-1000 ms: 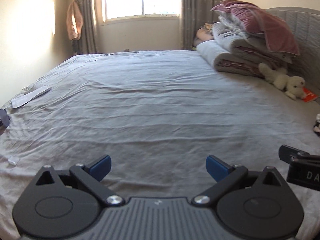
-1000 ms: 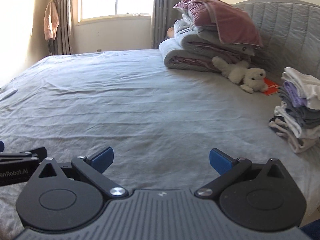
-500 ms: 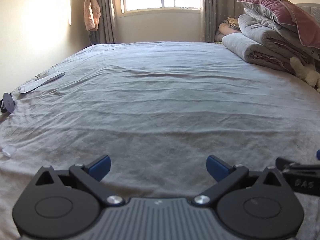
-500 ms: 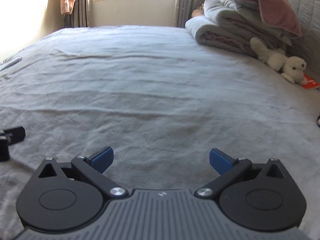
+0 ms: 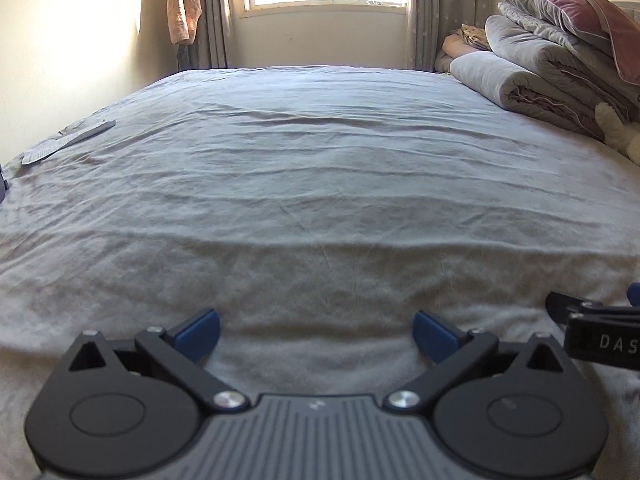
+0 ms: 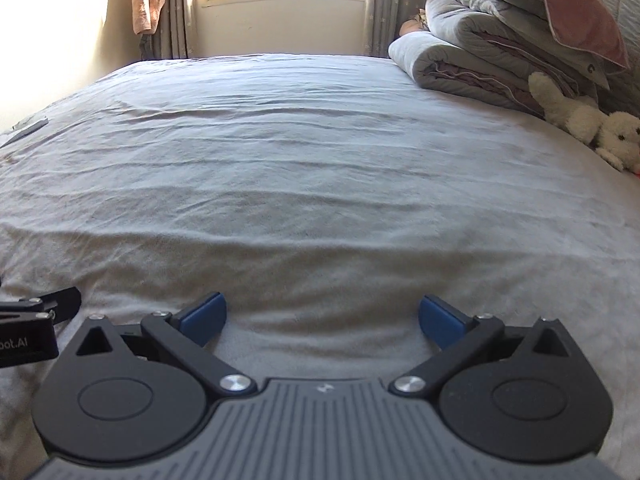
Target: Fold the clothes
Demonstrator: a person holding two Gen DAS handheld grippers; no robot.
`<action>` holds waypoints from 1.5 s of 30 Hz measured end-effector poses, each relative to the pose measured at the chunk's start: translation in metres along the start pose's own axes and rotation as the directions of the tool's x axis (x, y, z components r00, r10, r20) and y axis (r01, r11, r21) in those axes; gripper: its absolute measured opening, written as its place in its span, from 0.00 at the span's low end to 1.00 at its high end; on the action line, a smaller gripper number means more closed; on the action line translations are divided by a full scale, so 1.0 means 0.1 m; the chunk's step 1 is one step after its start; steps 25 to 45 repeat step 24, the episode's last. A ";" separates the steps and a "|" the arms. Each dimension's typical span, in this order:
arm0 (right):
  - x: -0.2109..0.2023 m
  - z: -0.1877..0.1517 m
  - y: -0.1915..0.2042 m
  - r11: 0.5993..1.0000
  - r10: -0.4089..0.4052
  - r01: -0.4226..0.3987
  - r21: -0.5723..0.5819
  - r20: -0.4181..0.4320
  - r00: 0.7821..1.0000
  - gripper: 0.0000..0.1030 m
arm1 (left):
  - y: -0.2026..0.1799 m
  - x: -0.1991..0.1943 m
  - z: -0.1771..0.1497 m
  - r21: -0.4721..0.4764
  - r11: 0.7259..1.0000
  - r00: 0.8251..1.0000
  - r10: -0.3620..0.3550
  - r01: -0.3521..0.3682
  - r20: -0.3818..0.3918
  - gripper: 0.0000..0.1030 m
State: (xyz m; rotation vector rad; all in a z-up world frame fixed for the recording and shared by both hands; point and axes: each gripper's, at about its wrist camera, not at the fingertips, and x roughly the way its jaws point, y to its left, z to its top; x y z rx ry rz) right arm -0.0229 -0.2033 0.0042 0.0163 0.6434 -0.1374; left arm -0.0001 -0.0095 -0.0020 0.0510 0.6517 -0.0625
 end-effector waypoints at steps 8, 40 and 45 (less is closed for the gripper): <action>-0.03 -0.01 -0.03 1.000 0.013 -0.013 0.009 0.011 1.000 1.00 | -0.03 0.01 0.00 0.011 1.000 1.000 0.016 -0.017 0.017 1.00; -0.05 -0.02 -0.04 1.000 0.012 -0.012 0.000 0.006 1.000 1.00 | -0.05 0.00 -0.01 0.015 1.000 0.999 0.027 -0.027 0.021 1.00; -0.05 -0.02 -0.04 1.000 0.012 -0.012 0.000 0.006 1.000 1.00 | -0.05 0.00 -0.01 0.015 1.000 0.999 0.027 -0.027 0.021 1.00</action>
